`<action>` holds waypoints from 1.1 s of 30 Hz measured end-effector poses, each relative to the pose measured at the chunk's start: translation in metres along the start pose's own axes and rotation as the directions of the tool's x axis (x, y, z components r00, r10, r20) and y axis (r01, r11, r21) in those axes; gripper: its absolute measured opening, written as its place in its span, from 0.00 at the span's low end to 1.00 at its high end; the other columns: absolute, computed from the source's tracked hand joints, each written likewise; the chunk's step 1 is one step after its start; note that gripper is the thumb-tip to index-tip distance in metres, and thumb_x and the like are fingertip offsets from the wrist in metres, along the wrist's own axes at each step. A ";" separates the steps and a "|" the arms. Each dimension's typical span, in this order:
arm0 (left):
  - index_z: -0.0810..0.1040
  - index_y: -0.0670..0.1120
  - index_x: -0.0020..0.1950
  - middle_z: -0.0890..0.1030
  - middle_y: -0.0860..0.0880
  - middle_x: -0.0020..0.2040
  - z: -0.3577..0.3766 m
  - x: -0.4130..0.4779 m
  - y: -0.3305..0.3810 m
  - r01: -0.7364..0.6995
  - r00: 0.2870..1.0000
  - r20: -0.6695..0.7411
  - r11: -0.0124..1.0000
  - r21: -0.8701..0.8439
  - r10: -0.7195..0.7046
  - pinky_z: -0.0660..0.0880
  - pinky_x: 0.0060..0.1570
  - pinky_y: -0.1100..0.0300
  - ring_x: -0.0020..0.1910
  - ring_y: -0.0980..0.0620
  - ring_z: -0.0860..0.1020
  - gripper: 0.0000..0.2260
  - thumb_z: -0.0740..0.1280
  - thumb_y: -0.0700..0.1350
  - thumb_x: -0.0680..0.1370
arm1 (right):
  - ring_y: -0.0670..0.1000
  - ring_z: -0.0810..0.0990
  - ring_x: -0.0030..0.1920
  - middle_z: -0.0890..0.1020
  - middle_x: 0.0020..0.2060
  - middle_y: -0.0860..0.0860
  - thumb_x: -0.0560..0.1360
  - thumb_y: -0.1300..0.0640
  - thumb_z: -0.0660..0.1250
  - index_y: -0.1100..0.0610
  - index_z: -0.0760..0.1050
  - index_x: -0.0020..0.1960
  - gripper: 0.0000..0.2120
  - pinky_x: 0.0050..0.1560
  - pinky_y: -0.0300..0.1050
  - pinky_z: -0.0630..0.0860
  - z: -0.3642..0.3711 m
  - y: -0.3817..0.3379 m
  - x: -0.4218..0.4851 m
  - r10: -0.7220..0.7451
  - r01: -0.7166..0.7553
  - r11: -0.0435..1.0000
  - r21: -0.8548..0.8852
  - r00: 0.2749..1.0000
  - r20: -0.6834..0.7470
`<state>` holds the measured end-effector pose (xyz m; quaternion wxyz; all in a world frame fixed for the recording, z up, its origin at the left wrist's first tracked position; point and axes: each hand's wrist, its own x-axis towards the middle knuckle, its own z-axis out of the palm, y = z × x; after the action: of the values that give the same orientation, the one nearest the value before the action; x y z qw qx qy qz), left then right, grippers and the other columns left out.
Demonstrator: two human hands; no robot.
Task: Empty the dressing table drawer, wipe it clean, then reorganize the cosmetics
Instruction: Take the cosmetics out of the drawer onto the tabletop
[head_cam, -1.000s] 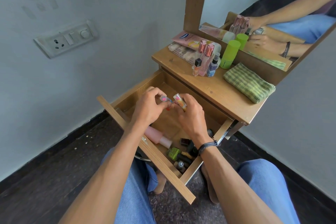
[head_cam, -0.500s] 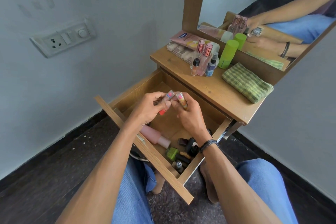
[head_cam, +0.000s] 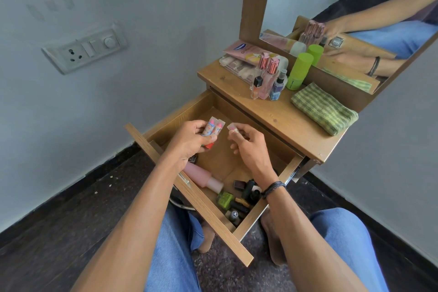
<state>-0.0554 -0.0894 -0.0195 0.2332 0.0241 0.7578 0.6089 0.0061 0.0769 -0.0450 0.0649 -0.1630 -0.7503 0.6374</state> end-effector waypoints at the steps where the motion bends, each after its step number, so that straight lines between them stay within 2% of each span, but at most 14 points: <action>1: 0.80 0.45 0.62 0.84 0.46 0.55 0.000 0.000 0.000 0.008 1.000 0.000 1.000 -0.004 -0.008 0.82 0.52 0.53 0.56 0.49 0.83 0.15 0.73 0.34 0.76 | 0.46 0.83 0.46 0.86 0.50 0.49 0.79 0.49 0.67 0.46 0.81 0.60 0.10 0.51 0.52 0.80 0.000 0.000 0.000 0.006 -0.006 1.000 0.003 1.000 0.008; 3: 0.80 0.46 0.62 0.84 0.46 0.56 0.000 0.001 0.000 0.017 1.000 0.003 1.000 -0.002 -0.017 0.82 0.51 0.53 0.57 0.49 0.82 0.16 0.73 0.34 0.76 | 0.46 0.83 0.55 0.86 0.52 0.46 0.79 0.47 0.69 0.45 0.81 0.60 0.10 0.56 0.50 0.79 -0.002 -0.001 0.000 0.009 -0.010 1.000 0.024 1.000 0.021; 6: 0.78 0.46 0.66 0.83 0.48 0.58 0.000 0.001 0.000 0.000 1.000 0.021 1.000 0.025 -0.001 0.82 0.50 0.55 0.58 0.50 0.82 0.19 0.73 0.36 0.77 | 0.43 0.83 0.48 0.87 0.48 0.46 0.80 0.51 0.70 0.49 0.80 0.60 0.09 0.50 0.43 0.77 -0.003 -0.004 -0.003 0.014 -0.017 0.994 0.110 1.000 0.026; 9: 0.78 0.48 0.66 0.84 0.51 0.56 0.000 -0.001 0.000 -0.027 0.998 0.052 0.998 0.065 0.023 0.82 0.51 0.55 0.57 0.53 0.82 0.19 0.73 0.37 0.77 | 0.48 0.84 0.44 0.88 0.46 0.50 0.81 0.56 0.70 0.54 0.79 0.60 0.09 0.51 0.48 0.79 -0.002 -0.006 -0.003 0.023 -0.032 0.987 0.161 0.998 0.055; 14: 0.79 0.50 0.66 0.84 0.53 0.56 0.002 0.002 -0.002 -0.073 0.996 0.057 0.982 0.174 0.064 0.82 0.56 0.49 0.57 0.53 0.82 0.20 0.75 0.39 0.76 | 0.55 0.86 0.50 0.85 0.51 0.58 0.80 0.60 0.70 0.59 0.79 0.60 0.10 0.49 0.48 0.84 -0.002 -0.005 -0.004 0.003 -0.016 0.987 0.159 0.997 0.082; 18: 0.79 0.52 0.66 0.84 0.55 0.56 0.002 0.004 -0.003 -0.113 0.994 0.032 0.959 0.261 0.108 0.81 0.58 0.46 0.57 0.53 0.82 0.20 0.76 0.44 0.75 | 0.57 0.85 0.53 0.85 0.52 0.56 0.78 0.59 0.73 0.57 0.80 0.60 0.11 0.53 0.59 0.84 -0.003 -0.005 -0.004 -0.014 0.005 0.993 0.121 0.998 0.069; 20: 0.79 0.51 0.66 0.84 0.54 0.56 0.003 0.003 -0.002 -0.155 0.988 0.036 0.948 0.277 0.151 0.81 0.58 0.46 0.57 0.53 0.82 0.20 0.76 0.45 0.75 | 0.55 0.85 0.54 0.85 0.52 0.53 0.77 0.58 0.74 0.54 0.80 0.62 0.13 0.54 0.61 0.83 -0.005 -0.007 -0.007 -0.059 0.055 0.996 0.075 0.997 0.046; 23: 0.79 0.50 0.66 0.85 0.54 0.56 0.014 -0.001 0.005 -0.267 0.963 0.043 0.916 0.299 0.266 0.80 0.58 0.47 0.56 0.54 0.83 0.19 0.76 0.46 0.75 | 0.47 0.84 0.54 0.86 0.52 0.48 0.78 0.60 0.73 0.53 0.79 0.64 0.15 0.58 0.53 0.82 -0.013 -0.016 -0.015 -0.159 0.159 0.987 0.001 0.987 -0.002; 27: 0.81 0.46 0.62 0.85 0.52 0.54 0.042 -0.007 0.029 -0.395 0.912 -0.034 0.896 0.203 0.409 0.81 0.56 0.48 0.54 0.52 0.83 0.16 0.76 0.45 0.75 | 0.39 0.84 0.51 0.84 0.51 0.41 0.77 0.62 0.73 0.48 0.78 0.62 0.17 0.54 0.39 0.82 -0.037 -0.046 -0.017 -0.308 0.292 0.946 -0.141 0.946 -0.106; 30: 0.82 0.47 0.61 0.86 0.52 0.54 0.066 -0.006 0.056 -0.478 0.869 -0.085 0.871 0.110 0.488 0.80 0.57 0.51 0.54 0.54 0.83 0.15 0.76 0.45 0.75 | 0.39 0.84 0.47 0.86 0.48 0.42 0.74 0.60 0.77 0.53 0.83 0.60 0.15 0.49 0.36 0.81 -0.063 -0.065 -0.008 -0.380 0.341 0.918 -0.203 0.902 -0.203; 33: 0.84 0.46 0.59 0.86 0.52 0.51 0.092 0.002 0.076 -0.514 0.843 -0.127 0.853 0.089 0.522 0.81 0.53 0.53 0.52 0.54 0.83 0.14 0.77 0.44 0.74 | 0.44 0.86 0.47 0.87 0.47 0.45 0.73 0.59 0.78 0.55 0.84 0.58 0.14 0.51 0.40 0.82 -0.088 -0.073 0.003 -0.350 0.309 0.933 -0.184 0.899 -0.264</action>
<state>-0.0405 0.0147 0.0367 0.0031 0.1889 0.7534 0.6298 0.0177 0.1501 0.0417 0.2708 -0.1300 -0.7911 0.5329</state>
